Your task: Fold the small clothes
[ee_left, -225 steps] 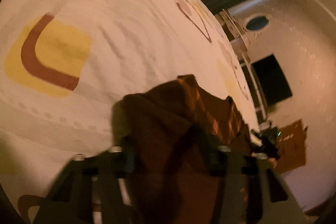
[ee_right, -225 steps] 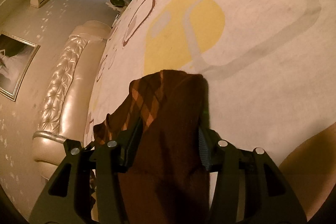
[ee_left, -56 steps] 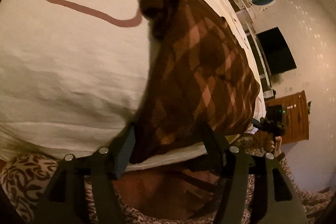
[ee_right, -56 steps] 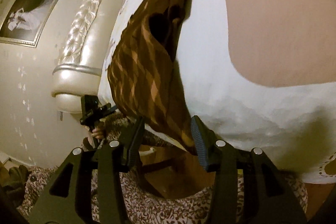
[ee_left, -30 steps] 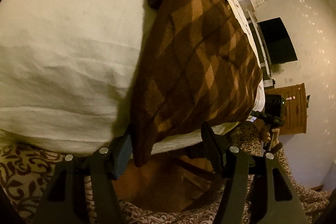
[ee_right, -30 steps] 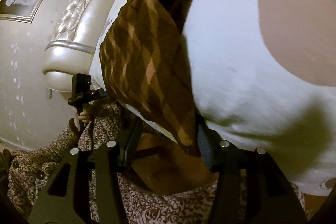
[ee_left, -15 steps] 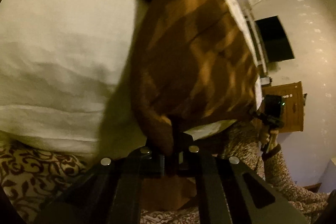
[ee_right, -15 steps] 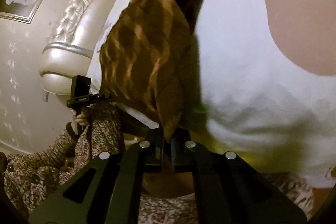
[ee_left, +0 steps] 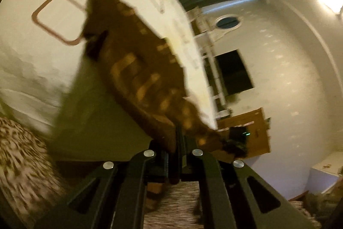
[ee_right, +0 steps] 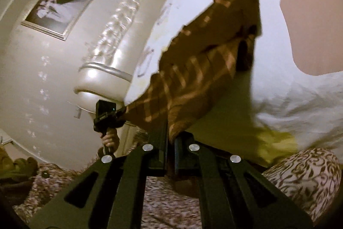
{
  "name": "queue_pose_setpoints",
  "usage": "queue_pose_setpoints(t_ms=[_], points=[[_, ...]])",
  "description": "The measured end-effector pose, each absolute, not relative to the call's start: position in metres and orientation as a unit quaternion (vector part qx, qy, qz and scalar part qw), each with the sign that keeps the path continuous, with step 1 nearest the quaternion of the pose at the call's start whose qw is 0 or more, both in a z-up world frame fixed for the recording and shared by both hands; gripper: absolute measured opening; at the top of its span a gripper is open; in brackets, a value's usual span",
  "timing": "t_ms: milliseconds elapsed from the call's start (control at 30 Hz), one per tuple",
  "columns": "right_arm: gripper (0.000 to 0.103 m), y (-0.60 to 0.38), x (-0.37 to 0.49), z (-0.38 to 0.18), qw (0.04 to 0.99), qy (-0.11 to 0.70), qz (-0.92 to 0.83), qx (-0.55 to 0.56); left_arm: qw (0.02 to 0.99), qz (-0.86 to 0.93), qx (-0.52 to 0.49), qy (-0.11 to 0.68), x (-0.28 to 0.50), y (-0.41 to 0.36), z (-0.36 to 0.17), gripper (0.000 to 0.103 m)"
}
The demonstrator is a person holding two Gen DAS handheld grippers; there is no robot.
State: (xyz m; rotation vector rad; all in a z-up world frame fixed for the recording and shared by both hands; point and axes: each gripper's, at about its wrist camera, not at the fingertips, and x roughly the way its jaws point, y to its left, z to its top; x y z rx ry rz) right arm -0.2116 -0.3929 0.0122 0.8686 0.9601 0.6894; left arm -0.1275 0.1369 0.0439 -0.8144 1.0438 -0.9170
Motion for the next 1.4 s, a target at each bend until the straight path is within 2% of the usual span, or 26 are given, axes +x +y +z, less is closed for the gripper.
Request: queue_pose_setpoints(t_ms=[233,433,733,967,1167,1400], points=[[0.003,-0.404,-0.212,0.035,0.742,0.395,0.326,0.432,0.697,-0.418,-0.413,0.411,-0.138,0.145,0.092,0.005],[0.003,-0.417,-0.170,0.033,0.738,0.366,0.312,0.473,0.709,-0.385,-0.431,0.405,-0.087,0.141,0.102,0.005],[0.003,-0.445,-0.061,0.005,0.720,0.333,0.279,0.541,0.701,-0.301,-0.484,0.429,0.041,0.134,0.049,0.005],[0.003,-0.454,0.010,-0.043,0.702,0.356,0.231,0.573,0.703,-0.252,-0.487,0.454,0.122,0.115,0.009,0.005],[0.003,-0.465,0.042,-0.082,0.684,0.364,0.192,0.603,0.699,-0.212,-0.490,0.477,0.154,0.115,-0.024,0.005],[0.006,-0.467,0.065,-0.107,0.681,0.378,0.167,0.605,0.674,-0.185,-0.519,0.493,0.157,0.124,-0.054,0.008]])
